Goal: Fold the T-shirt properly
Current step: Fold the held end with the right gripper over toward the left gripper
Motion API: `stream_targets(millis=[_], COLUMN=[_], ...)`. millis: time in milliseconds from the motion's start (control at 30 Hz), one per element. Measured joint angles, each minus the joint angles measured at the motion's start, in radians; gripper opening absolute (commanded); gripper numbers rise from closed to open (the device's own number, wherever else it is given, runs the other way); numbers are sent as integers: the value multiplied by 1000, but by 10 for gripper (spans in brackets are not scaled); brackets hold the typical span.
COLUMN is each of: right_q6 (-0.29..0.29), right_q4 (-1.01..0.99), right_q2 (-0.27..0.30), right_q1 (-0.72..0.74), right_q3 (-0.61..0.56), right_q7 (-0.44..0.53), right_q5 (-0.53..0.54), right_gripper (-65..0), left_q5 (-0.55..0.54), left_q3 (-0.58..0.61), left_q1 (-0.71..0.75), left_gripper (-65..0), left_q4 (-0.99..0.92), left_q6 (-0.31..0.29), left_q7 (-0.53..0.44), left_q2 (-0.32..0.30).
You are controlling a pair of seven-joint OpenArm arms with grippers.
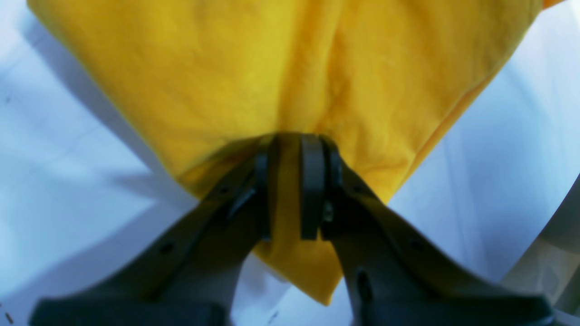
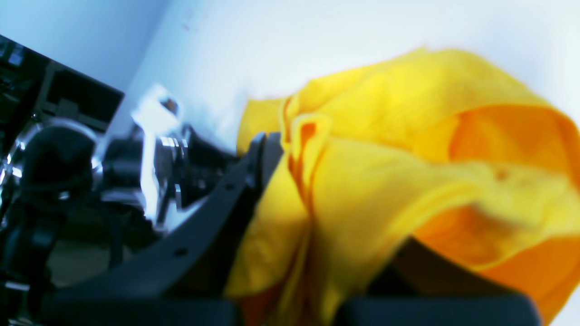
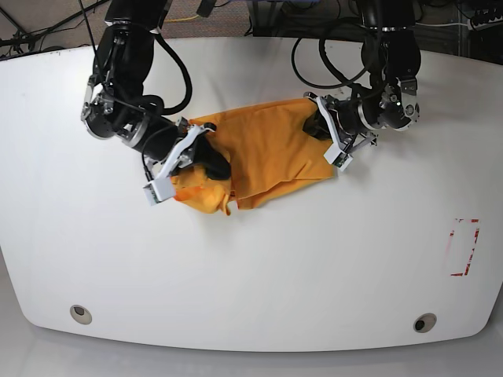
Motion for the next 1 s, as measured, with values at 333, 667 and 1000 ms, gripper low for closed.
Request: stream_targets(millis=[333,667,1000], right_q6=[2,0,-3], right_q4=[-92,-117,-118], right_q2=[-5,1,0], right_q1=[86,112,139], right_q3=[-225,-363,-594], right_q7=[77,77,104], right_q5=[-132,-261,-543], right_gripper=[-639,-636,-277], left_q5=[3,0,0], left_q3=[-2,-3,-6], left_q1=[0,0,0], left_gripper=[-582,-582,-582], left_q4=[1,-4,-9], left_q6=[0,-1,-2], left_q7=[1,-10,-29], left_q2=[0,0,0])
